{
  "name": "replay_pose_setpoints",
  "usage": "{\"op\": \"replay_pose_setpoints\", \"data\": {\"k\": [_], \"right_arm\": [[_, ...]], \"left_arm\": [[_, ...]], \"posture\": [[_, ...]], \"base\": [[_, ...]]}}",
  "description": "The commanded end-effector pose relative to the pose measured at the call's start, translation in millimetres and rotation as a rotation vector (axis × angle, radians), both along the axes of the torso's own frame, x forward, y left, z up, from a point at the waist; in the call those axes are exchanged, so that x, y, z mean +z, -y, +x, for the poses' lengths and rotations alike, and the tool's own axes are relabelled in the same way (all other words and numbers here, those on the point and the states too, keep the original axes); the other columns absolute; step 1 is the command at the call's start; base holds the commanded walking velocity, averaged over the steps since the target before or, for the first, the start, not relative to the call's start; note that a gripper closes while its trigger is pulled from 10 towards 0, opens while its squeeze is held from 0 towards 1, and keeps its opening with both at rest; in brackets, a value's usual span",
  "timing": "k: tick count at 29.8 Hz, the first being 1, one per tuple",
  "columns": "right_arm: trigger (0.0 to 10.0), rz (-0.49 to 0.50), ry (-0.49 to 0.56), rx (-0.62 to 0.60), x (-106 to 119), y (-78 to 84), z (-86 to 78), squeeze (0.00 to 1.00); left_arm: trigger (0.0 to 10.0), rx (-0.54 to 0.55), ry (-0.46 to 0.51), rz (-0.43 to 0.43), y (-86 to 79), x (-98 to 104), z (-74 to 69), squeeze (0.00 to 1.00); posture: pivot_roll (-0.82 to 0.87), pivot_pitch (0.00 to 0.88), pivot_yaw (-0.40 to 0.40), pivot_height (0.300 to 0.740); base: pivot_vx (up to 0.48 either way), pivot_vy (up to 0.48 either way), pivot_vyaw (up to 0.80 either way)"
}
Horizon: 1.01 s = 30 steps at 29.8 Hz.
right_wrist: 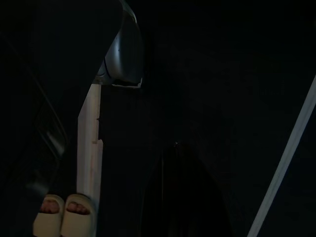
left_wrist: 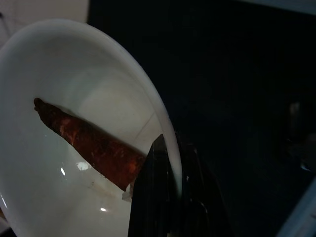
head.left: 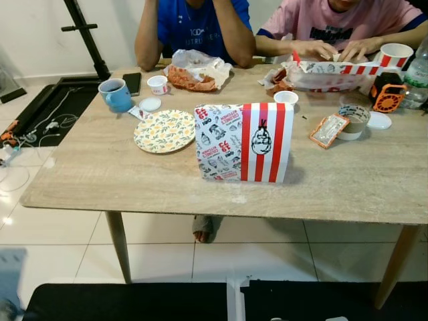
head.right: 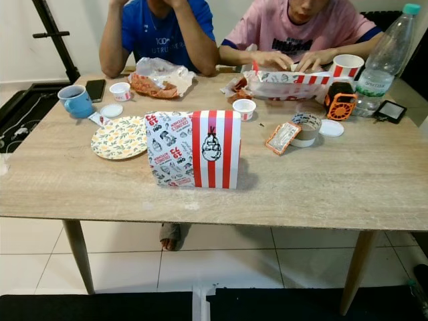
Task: Restocking fridge
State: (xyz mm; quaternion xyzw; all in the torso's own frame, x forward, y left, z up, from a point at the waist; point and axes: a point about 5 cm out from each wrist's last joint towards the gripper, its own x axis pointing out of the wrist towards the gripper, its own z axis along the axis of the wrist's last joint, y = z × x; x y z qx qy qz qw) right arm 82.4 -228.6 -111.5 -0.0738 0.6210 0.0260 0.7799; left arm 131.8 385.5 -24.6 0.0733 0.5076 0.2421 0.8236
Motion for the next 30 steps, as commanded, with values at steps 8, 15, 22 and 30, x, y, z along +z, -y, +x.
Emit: {"op": "replay_pose_setpoints", "data": {"k": [8, 15, 22, 30], "right_arm": [[10.0, -0.019, 0.118, 0.023, 11, 8.0, 35.6, 0.0], [10.0, -0.027, 0.113, 0.027, 12, 12.5, 34.9, 0.0], [10.0, -0.028, 0.124, 0.024, 13, 16.1, 35.5, 0.0], [10.0, -0.02, 0.114, 0.039, 11, 10.9, 33.6, 0.0]], "left_arm": [[10.0, -0.013, -0.06, -0.217, 81.7, -58, -28.8, 0.0], [10.0, 0.042, -0.091, -0.317, 121.1, -78, -49.3, 0.0], [10.0, 0.068, -0.136, -0.38, 151.6, -90, -74.9, 0.0], [10.0, 0.021, -0.094, -0.349, 143.7, -86, -59.1, 0.0]], "posture": [[-0.04, 0.033, 0.016, 0.74], [-0.05, 0.022, -0.002, 0.74], [-0.05, 0.03, -0.016, 0.74], [-0.04, 0.038, -0.006, 0.74]], "base": [[0.0, 0.0, 0.0], [0.0, 0.0, 0.0], [0.0, 0.0, 0.0], [0.0, 0.0, 0.0]]}}
